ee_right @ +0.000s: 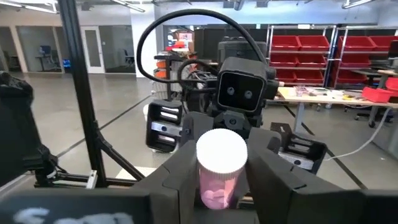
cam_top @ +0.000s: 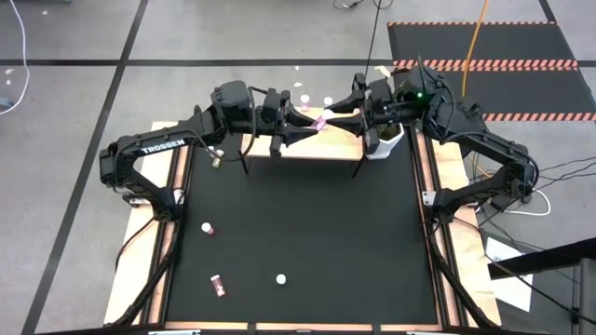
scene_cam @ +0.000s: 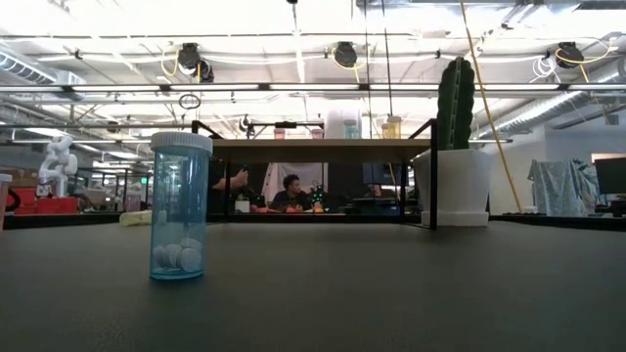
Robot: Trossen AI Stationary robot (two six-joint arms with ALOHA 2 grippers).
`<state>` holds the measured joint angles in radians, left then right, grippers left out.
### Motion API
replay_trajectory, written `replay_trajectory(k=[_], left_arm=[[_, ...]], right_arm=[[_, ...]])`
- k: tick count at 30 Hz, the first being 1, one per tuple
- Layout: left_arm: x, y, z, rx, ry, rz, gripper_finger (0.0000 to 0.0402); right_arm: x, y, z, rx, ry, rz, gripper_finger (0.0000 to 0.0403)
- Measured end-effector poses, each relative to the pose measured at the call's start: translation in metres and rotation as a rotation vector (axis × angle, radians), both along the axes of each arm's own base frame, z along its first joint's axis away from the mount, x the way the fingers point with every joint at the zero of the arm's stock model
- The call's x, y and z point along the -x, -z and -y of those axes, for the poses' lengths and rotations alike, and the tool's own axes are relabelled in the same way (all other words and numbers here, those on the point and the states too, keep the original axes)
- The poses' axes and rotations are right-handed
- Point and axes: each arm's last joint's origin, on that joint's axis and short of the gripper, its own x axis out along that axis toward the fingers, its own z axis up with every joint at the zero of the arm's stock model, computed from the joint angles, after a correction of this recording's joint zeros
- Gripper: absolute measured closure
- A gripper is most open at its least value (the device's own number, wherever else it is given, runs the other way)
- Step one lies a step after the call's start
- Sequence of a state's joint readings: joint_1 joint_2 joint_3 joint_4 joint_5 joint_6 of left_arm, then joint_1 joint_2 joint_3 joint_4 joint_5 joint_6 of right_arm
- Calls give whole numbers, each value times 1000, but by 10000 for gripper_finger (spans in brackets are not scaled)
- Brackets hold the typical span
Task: Pick and place medicine bottles onto shelf by color
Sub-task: Put the right purple pill bottle on the shelf aligned with the other purple pill bottle
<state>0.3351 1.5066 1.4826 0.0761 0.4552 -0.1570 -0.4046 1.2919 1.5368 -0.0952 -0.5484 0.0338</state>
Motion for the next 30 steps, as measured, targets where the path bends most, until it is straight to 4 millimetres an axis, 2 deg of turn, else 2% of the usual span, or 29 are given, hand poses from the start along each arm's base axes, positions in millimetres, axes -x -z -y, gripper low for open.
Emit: replay_trajectory(k=[3,7,13,17,20,24,27,30], left_arm=[[0,4,-2,40,-64,-45,248],[5,10,-6,71,-171,-130,183],[42,7,-7,2,-308,-305,89],[70,1,-6,-33,-347,-384,47],[87,-3,-5,-31,-421,-422,31],[99,-2,-5,-46,-489,-487,26],[104,4,-7,-49,-526,-558,25],[105,13,-11,-59,-536,-601,25]], right_arm=[[-5,3,3,3,21,-8,285],[-12,13,11,26,87,-57,284],[-37,43,39,9,203,-170,285],[-58,70,60,10,292,-256,285],[-74,95,75,29,362,-334,285],[-91,125,90,45,440,-420,285],[-95,142,99,47,469,-436,284],[-91,159,107,35,506,-359,282]])
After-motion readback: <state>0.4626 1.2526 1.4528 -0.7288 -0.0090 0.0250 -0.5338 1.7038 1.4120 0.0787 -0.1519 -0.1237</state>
